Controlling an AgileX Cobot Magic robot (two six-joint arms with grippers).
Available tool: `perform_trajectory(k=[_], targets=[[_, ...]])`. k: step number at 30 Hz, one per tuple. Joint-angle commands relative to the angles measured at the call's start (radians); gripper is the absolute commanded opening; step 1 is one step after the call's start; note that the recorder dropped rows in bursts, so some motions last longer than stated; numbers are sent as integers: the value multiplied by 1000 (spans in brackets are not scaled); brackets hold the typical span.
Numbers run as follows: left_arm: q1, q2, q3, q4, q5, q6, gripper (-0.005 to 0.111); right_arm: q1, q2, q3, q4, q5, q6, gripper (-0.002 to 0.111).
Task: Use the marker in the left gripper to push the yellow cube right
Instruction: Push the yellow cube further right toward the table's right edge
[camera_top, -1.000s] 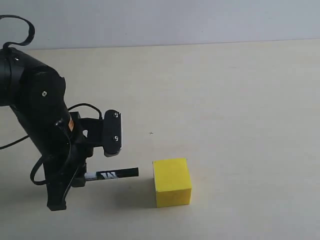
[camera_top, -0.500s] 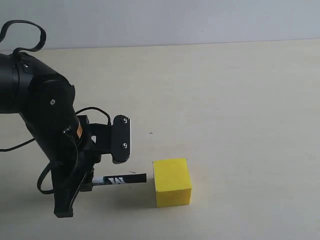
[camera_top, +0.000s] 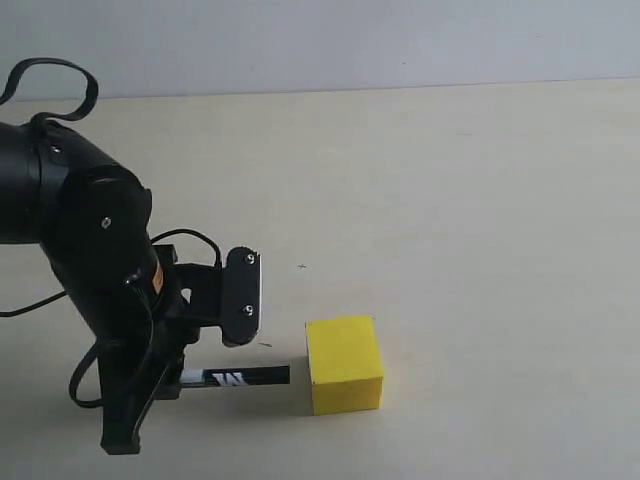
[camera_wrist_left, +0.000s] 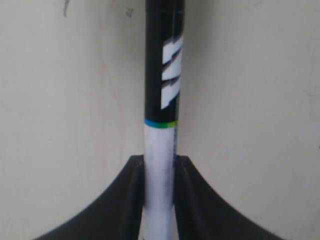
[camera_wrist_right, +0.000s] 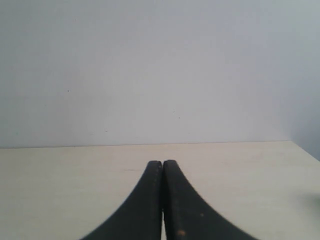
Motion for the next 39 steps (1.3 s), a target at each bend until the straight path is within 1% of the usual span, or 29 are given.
perform_trajectory(k=[1,4,5,8,9,10,12,15,17,18,21,27,32,39], targets=[[-5,-2,9,-10,-22,-8,0,2,-5,5,1,-6,-1,0],[-9,-2,9,-24,-70,-8,0,2,-5,5,1,-6,-1,0],[-21,-2,0,-42,-90,-3,0,2,-5,5,1,-6,-1,0],[-111,-2,-41,-65,-131,-1,0,2,-5,5,1,-6,-1,0],[-124,-2,-54,-60,-131,-1,0,2,-5,5,1,-6,-1,0],[-122,-2,-65,-58,-128,-6,0,2,-5,5,1,-6,-1,0],[-94,-2,-67,-58,-115,-6,0,2,-5,5,1,-6,-1,0],[-39,-2,-67,-55,-72,-14,0,2,-5,5,1,-6,-1,0],[-10,-2,-67,-55,-39,-64,0,2,-5,5,1,-6,-1,0],[-7,-2,-67,-55,-29,-80,0,2,-5,5,1,-6,-1,0],[-9,-2,-49,-55,-6,-85,0,2,-5,5,1,-6,-1,0],[-52,37,-19,-53,-12,-76,0,2,-5,5,1,-6,-1,0],[-52,38,-19,-53,-67,-76,0,2,-5,5,1,-6,-1,0],[-54,47,-21,-53,-91,-76,0,2,-5,5,1,-6,-1,0]])
